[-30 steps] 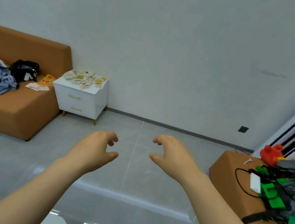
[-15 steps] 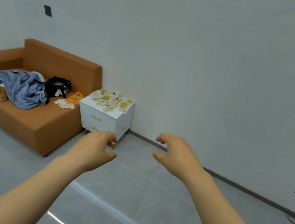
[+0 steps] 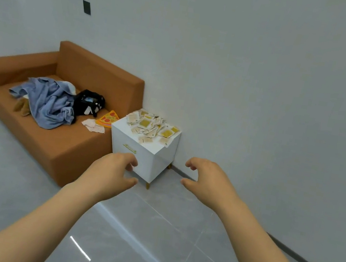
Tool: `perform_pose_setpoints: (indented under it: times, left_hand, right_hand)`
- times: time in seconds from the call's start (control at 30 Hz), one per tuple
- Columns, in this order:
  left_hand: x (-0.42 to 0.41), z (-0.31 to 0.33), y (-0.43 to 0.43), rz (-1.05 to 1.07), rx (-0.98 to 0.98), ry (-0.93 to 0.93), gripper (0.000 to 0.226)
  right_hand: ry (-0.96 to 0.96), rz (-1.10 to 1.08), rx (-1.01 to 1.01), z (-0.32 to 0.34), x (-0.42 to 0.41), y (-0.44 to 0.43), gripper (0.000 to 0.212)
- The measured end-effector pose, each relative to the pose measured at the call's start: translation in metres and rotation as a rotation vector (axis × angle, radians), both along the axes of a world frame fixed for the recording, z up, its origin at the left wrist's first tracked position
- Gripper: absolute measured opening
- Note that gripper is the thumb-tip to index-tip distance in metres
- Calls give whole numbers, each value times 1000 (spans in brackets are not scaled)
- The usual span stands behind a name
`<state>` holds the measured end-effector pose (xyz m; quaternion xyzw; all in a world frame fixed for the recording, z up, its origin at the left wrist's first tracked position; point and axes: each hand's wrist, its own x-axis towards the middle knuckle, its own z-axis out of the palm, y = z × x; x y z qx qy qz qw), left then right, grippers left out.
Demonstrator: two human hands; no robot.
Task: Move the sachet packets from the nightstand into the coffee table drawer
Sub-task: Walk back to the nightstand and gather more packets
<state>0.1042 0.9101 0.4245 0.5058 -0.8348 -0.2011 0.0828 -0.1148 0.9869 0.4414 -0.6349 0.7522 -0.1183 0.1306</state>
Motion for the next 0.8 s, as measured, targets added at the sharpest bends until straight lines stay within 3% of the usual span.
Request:
perform_pose_setpoints:
  times: [0.8]
  left_hand:
    - [-55,-34,-438,31,14,-95,35]
  right_hand:
    - [-114,-24,91,-59,-75,-442,46]
